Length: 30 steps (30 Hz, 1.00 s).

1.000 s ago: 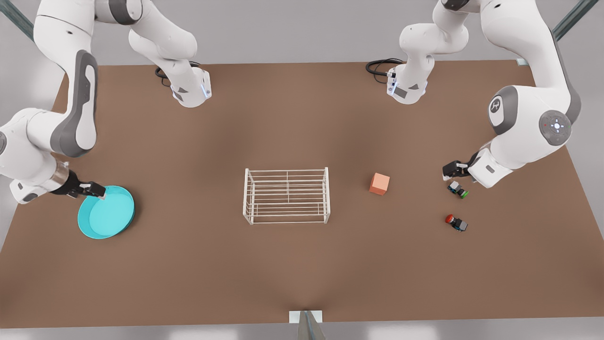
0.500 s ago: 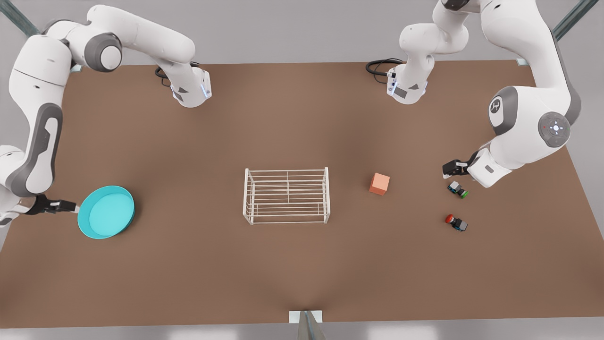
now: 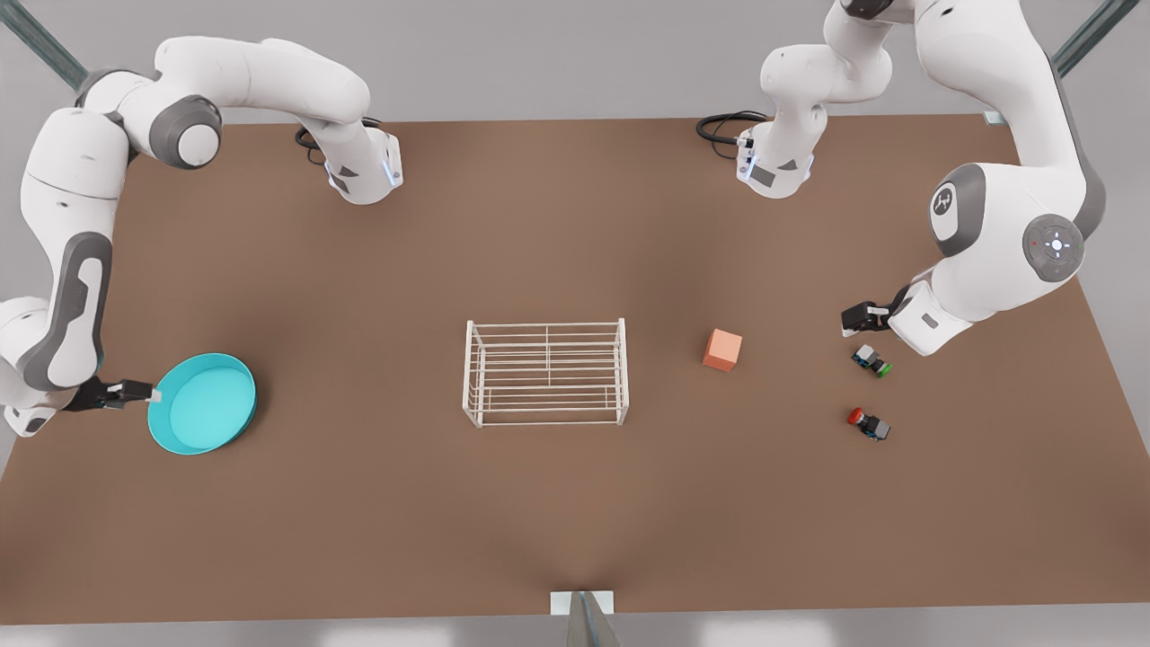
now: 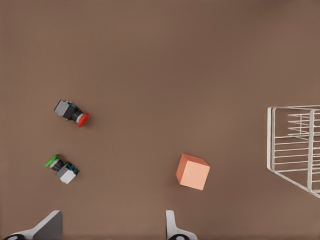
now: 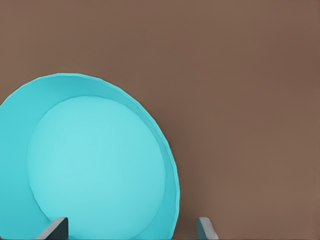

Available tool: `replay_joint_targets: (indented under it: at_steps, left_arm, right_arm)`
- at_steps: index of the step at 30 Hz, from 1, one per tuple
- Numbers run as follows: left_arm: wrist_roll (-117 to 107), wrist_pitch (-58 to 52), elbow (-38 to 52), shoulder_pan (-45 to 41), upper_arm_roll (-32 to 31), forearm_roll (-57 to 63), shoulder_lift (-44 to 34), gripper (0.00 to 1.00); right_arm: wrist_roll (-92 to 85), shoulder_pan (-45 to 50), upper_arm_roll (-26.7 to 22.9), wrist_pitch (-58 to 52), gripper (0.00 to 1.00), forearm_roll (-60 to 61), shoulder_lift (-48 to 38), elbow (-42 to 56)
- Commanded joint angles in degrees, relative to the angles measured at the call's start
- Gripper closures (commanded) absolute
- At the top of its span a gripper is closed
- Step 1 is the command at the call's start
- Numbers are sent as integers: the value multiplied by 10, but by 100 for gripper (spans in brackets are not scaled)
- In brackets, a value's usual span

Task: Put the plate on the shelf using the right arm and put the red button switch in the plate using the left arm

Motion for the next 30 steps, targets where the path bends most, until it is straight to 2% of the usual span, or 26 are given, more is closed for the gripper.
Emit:
replay_joint_targets:
  at_steps: [1, 5, 9, 14, 20, 23, 27, 30]
  left_arm:
    - [-4, -1, 0, -1, 0, 0, -1, 0]
    - [-4, -1, 0, -1, 0, 0, -1, 0]
    - [-4, -1, 0, -1, 0, 0, -1, 0]
    - [-4, -1, 0, -1, 0, 0, -1, 0]
    - [-4, -1, 0, -1, 0, 0, -1, 0]
    - [-4, -1, 0, -1, 0, 0, -1, 0]
    - [-4, -1, 0, -1, 0, 0, -1, 0]
    - [-4, -1, 0, -1, 0, 0, -1, 0]
  right_arm:
    - [-112, -4, -2, 11, 3, -1, 6, 5]
    - [-109, -4, -13, 20, 5, -1, 12, 6]
    - [-33, -2, -23, 32, 5, 0, 26, 8]
    - [45, 1, -24, 32, 0, 4, 52, 38]
    - [68, 4, -19, 32, 1, 5, 81, 59]
    - [70, 10, -19, 30, 4, 18, 80, 57]
    - [74, 25, -22, 29, 22, 20, 79, 52]
    - [72, 24, -23, 29, 29, 20, 80, 52]
